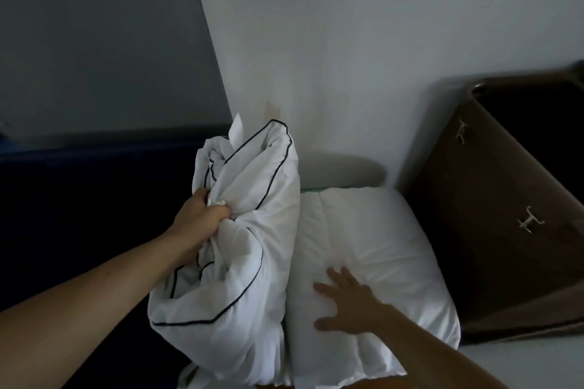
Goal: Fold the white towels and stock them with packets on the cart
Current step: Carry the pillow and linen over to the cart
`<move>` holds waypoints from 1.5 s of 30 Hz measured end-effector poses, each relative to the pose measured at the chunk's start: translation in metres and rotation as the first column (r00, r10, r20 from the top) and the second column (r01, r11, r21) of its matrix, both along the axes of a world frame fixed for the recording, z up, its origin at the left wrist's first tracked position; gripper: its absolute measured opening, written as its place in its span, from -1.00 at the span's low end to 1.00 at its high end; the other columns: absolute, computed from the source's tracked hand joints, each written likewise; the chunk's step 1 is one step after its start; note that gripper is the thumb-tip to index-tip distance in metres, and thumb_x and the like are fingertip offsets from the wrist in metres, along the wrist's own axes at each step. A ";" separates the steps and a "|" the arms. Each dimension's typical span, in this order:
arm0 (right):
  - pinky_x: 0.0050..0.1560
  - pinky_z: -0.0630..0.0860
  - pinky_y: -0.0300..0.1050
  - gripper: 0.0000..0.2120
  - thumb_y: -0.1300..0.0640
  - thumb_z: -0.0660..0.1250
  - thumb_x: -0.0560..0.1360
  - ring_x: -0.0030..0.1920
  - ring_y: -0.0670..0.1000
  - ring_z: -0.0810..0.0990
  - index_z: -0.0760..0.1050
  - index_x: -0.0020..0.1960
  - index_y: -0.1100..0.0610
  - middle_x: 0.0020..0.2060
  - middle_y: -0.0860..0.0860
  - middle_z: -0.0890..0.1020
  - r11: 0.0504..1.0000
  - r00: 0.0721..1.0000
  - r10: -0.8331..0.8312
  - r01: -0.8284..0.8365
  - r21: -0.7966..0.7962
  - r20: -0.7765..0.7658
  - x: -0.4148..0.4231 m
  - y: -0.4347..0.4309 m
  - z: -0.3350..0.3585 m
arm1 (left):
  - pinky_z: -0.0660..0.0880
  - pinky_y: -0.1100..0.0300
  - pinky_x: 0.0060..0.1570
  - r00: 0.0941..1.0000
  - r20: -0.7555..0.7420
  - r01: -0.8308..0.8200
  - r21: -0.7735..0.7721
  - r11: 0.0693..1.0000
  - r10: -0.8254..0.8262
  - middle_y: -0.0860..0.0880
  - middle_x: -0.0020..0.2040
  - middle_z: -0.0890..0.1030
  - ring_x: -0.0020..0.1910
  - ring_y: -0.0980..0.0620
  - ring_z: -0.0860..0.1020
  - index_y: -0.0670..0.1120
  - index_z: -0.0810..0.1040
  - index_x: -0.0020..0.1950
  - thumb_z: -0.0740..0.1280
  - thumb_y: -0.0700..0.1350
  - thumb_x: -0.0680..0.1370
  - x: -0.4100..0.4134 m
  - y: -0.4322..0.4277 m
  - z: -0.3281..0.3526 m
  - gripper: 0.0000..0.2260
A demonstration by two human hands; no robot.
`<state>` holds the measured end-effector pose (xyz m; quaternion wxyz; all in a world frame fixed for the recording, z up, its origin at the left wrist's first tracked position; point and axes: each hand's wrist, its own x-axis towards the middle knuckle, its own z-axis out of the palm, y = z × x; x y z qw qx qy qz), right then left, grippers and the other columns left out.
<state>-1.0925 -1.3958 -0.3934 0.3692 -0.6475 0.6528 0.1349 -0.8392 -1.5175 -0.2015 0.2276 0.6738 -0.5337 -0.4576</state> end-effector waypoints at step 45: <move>0.41 -0.07 0.36 -0.16 -0.37 0.31 0.39 0.54 0.18 0.05 0.14 0.56 -0.08 0.54 0.11 0.15 0.789 1.000 0.023 -0.007 -0.614 0.019 -0.053 -0.210 -0.031 | 0.50 -0.08 0.05 0.862 0.206 -0.474 0.007 0.880 0.463 -0.06 -0.02 0.59 -0.02 -0.13 0.54 0.01 0.54 0.05 0.25 -0.05 0.13 -0.079 0.013 0.000 -0.52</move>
